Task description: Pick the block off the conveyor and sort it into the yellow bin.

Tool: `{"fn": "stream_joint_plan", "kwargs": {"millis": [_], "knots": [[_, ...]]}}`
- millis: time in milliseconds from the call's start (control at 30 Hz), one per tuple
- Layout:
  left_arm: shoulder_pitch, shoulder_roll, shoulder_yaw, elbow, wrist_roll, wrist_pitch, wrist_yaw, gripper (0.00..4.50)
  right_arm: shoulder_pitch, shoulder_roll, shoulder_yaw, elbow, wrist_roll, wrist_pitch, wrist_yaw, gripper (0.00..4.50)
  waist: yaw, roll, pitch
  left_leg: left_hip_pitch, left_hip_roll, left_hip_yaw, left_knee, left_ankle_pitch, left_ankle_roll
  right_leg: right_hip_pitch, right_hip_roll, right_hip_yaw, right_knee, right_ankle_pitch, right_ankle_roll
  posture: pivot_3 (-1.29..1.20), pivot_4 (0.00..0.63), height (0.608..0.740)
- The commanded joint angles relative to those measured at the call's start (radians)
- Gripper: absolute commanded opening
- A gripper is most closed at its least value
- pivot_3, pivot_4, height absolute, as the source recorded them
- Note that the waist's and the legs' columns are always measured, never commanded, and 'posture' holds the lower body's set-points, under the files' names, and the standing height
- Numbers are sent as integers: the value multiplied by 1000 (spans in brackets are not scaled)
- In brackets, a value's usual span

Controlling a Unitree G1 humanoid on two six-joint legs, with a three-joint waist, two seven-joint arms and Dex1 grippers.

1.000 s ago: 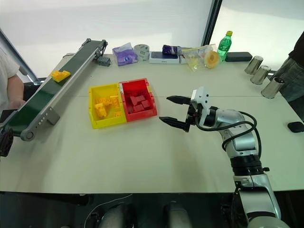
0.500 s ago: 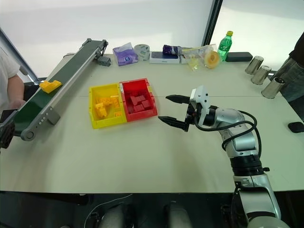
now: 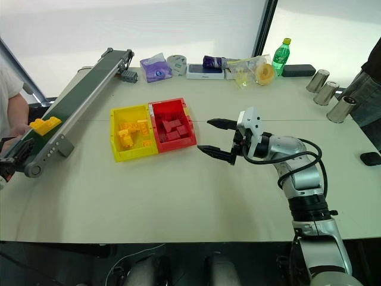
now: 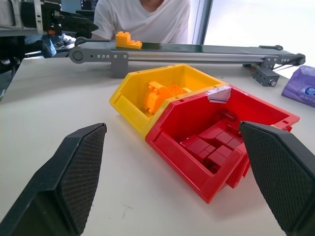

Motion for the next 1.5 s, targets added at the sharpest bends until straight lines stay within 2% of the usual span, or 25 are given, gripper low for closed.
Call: {"fn": "stream_joint_plan", "kwargs": {"millis": [33, 233, 433, 533, 700, 800, 900, 1000, 1167, 1233, 1333, 1500], "knots": [[-6, 27, 8, 4, 13, -11, -21, 4480, -2, -9, -20, -54, 19, 10, -14, 4500, 1, 0, 0, 0, 0, 0, 0, 0, 0, 0, 0, 0, 0, 0, 0, 0, 150, 740], [-30, 70, 7, 93, 16, 57, -31, 4480, -3, -9, -19, -70, 20, 27, -24, 4500, 2, 0, 0, 0, 0, 0, 0, 0, 0, 0, 0, 0, 0, 0, 0, 0, 150, 740], [-46, 81, 2, 176, 41, 25, -67, 4480, -1, -14, -25, -61, 19, 22, -17, 4500, 2, 0, 0, 0, 0, 0, 0, 0, 0, -1, 0, 0, 0, 0, 0, 0, 150, 740], [-43, 65, -18, 185, 50, 29, -80, 3676, -2, -15, -25, -63, 18, 21, -16, 4500, 2, 0, 0, 0, 0, 0, 0, 0, 0, -1, -1, 0, 0, 0, 0, 0, 150, 740], [-30, 48, -26, 179, 63, 9, -79, 1275, -9, -19, -27, -76, 19, 28, -24, 4500, 4, 0, 0, 0, 0, 0, 0, 0, 0, -1, -1, 0, 0, 0, 0, 0, 150, 740], [-31, 34, 28, 123, 15, 7, -78, 1301, -6, -19, -28, -85, 21, 34, -31, 4500, 5, 0, 0, 0, 0, 0, 0, 0, 0, 0, -1, 0, 0, 0, 0, 0, 150, 740], [-29, 7, 67, -11, -70, 47, -71, 1301, -8, -19, -27, -86, 23, 38, -34, 4500, 3, -1, 0, -1, 0, 0, 0, 0, 0, -1, -1, 0, 0, 0, 0, 0, 150, 740], [-35, -11, 50, -139, -120, 68, -68, 1301, -14, -19, -28, -79, 22, 38, -33, 4500, 4, -1, 0, -1, 0, 0, 0, 0, 0, 0, -1, 0, 0, 0, 0, 0, 150, 740], [-123, -21, -107, -315, -174, 149, -45, 1301, -29, -15, -22, -58, 15, 30, -29, 4500, 8, -1, 0, -1, -1, 0, 1, 0, 0, 0, -1, 0, 0, 0, 0, 0, 150, 740], [-191, -38, -226, -340, -108, 144, -9, 1301, -33, -10, -18, -50, 12, 24, -30, 4500, 11, -1, 0, -1, -1, -1, 1, 0, 0, 1, 0, 0, 0, 0, 0, 0, 150, 740], [-309, -121, -341, -271, -59, 169, 78, 1301, -23, -9, -20, -42, 8, 8, -27, 4500, 9, -1, 0, 0, -1, -1, 2, 0, 0, 2, 1, 0, 0, 0, 1, 0, 150, 740], [-417, -250, -452, -143, 68, 118, 178, 1301, 20, -24, -45, -50, 10, -13, -29, 4500, 3, 0, 0, 0, -3, -1, 1, 0, 0, 1, 2, 1, 0, 0, 1, 0, 150, 740]]}}
